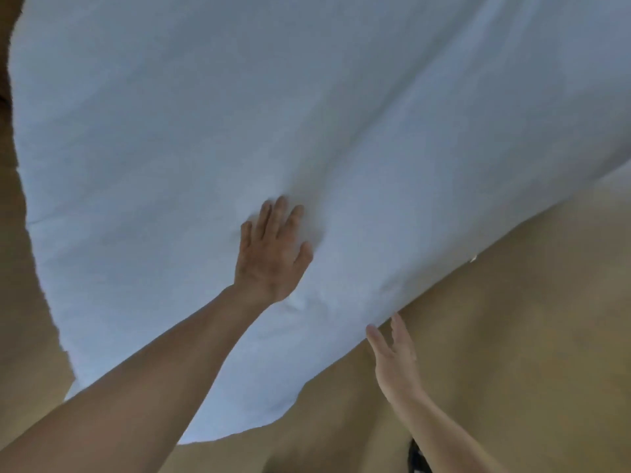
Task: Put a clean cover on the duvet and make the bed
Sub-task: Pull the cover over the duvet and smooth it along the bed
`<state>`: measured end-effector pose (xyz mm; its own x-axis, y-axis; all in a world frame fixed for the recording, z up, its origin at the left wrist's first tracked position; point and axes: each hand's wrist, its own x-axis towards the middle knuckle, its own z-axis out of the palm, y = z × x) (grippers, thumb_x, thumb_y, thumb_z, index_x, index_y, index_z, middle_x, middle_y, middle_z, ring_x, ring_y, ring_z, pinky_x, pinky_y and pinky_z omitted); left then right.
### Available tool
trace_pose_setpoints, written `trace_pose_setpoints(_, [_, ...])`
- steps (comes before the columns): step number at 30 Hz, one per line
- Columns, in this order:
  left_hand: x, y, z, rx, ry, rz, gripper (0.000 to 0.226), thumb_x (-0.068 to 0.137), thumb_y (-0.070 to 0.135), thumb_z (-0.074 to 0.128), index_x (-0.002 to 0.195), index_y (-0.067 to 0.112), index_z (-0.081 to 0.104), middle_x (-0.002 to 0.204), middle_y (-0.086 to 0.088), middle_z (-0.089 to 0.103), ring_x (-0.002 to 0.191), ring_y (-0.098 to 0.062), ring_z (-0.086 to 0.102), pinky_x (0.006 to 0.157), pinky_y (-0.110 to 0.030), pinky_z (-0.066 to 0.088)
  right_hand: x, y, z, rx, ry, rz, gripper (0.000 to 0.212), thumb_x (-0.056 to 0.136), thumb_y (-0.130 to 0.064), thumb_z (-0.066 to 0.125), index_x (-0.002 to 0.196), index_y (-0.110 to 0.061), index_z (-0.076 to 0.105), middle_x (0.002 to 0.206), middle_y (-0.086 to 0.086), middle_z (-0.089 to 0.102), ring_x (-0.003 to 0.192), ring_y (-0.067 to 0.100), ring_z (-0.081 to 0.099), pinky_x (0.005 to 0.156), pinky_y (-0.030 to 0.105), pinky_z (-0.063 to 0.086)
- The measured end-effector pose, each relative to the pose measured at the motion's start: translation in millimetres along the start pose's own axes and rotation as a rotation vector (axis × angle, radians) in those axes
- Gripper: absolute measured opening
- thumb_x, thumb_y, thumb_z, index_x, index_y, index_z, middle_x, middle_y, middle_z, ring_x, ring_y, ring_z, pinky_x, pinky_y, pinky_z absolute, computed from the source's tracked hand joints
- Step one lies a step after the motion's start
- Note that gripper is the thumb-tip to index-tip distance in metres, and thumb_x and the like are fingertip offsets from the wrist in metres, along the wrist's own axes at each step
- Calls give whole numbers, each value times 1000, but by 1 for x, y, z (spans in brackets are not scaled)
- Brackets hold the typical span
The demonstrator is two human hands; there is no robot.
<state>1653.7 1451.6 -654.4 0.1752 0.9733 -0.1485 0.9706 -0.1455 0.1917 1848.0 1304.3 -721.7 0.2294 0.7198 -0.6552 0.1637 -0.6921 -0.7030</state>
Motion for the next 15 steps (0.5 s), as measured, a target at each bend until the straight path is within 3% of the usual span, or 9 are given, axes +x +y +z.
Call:
trace_pose_setpoints(3, [41,54,14,155,-81,91,78,88,62,-1,159,28,-1,166,-1,-13,153,-21,-11,121,-52,5,21,15,-49,208,49,106,72,96,-57,48,157,-33,18,162,-12,23,148,15,23,121,43,21])
trace_pose_setpoints(9, [136,166,44,244,-129,200,72,95,65,8,155,34,-17,163,-1,-25,150,-19,-24,121,-53,-10,73,58,-99,531,82,298,68,97,-56,46,156,-32,21,162,-6,25,147,21,28,118,50,30])
trace_pose_setpoints(12, [163,214,68,301,-56,236,78,92,71,6,153,33,-22,163,-3,-26,150,-23,-24,119,-58,-9,107,63,-114,631,44,302,73,94,-60,49,156,-39,18,161,-9,25,146,21,29,118,49,30])
trace_pose_setpoints(15, [183,241,81,319,-6,277,83,87,77,6,153,34,-23,163,-1,-25,149,-24,-26,117,-63,-8,149,48,-138,700,43,191,79,90,-60,55,156,-39,16,160,-11,28,145,16,31,116,39,27])
